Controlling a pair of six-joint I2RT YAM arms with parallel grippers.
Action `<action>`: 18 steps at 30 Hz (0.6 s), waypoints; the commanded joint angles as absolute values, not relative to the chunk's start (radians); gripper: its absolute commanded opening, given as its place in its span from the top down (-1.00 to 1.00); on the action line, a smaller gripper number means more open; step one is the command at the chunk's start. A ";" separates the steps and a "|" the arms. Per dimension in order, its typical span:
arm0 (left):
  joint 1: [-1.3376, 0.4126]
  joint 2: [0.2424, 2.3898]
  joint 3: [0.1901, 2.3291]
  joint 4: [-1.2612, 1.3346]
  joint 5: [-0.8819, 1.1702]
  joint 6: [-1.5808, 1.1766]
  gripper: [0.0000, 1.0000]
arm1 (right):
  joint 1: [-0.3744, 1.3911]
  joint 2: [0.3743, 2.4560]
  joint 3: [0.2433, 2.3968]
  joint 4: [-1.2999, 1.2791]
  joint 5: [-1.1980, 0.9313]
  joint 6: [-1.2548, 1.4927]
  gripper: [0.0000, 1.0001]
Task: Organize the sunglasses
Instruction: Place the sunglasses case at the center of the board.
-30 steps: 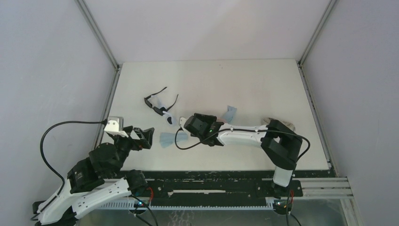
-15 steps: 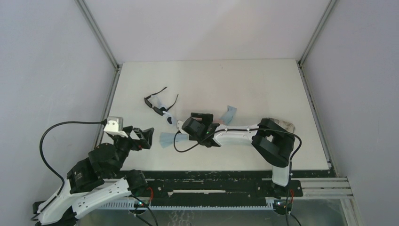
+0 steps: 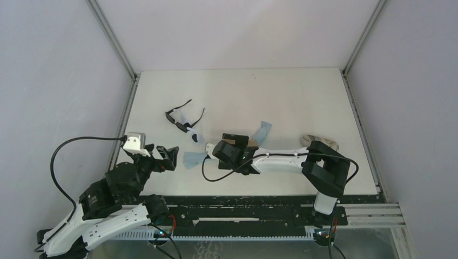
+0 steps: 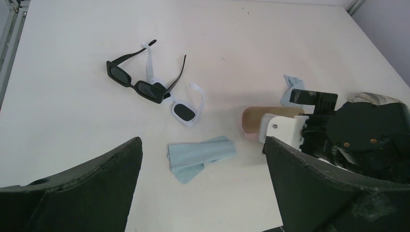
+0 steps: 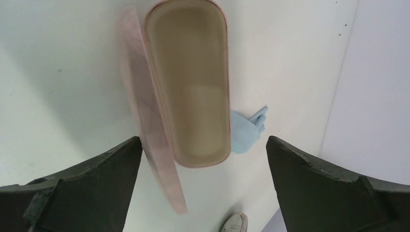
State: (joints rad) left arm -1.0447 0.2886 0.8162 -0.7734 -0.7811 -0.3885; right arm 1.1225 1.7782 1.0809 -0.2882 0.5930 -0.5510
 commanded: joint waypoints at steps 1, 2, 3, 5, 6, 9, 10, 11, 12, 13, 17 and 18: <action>-1.041 0.320 0.810 -0.753 -0.764 -0.365 -0.99 | 1.150 1.689 1.057 -0.317 0.572 -0.458 -0.96; -1.041 0.321 0.809 -0.753 -0.762 -0.365 -0.99 | 1.154 1.677 1.044 -0.320 0.571 -0.446 -0.97; -1.040 0.322 0.810 -0.752 -0.760 -0.365 -0.99 | 1.160 1.659 1.030 -0.322 0.565 -0.431 -0.97; -1.042 0.322 0.808 -0.748 -0.753 -0.367 -0.99 | 1.169 1.619 1.004 -0.326 0.554 -0.397 -0.97; -1.042 0.322 0.808 -0.745 -0.747 -0.368 -0.99 | 1.173 1.594 0.991 -0.328 0.547 -0.374 -0.97; -1.041 0.331 0.802 -0.723 -0.724 -0.383 -0.99 | 1.180 1.499 0.955 -0.329 0.505 -0.272 -0.97; -1.042 0.341 0.798 -0.711 -0.714 -0.389 -0.99 | 1.179 1.458 0.943 -0.322 0.491 -0.231 -0.97; -1.042 0.354 0.797 -0.699 -0.701 -0.395 -0.99 | 1.175 1.418 0.931 -0.316 0.473 -0.186 -0.97; -1.042 0.371 0.795 -0.683 -0.685 -0.400 -0.99 | 1.170 1.381 0.917 -0.305 0.456 -0.139 -0.97; -1.041 0.389 0.789 -0.662 -0.669 -0.405 -0.99 | 1.162 1.340 0.899 -0.286 0.446 -0.087 -0.96; -1.041 0.464 0.757 -0.569 -0.626 -0.422 -0.99 | 1.094 1.216 0.841 -0.255 0.454 0.193 -0.85; -1.041 0.482 0.744 -0.549 -0.620 -0.424 -0.99 | 1.074 1.197 0.830 -0.257 0.445 0.261 -0.82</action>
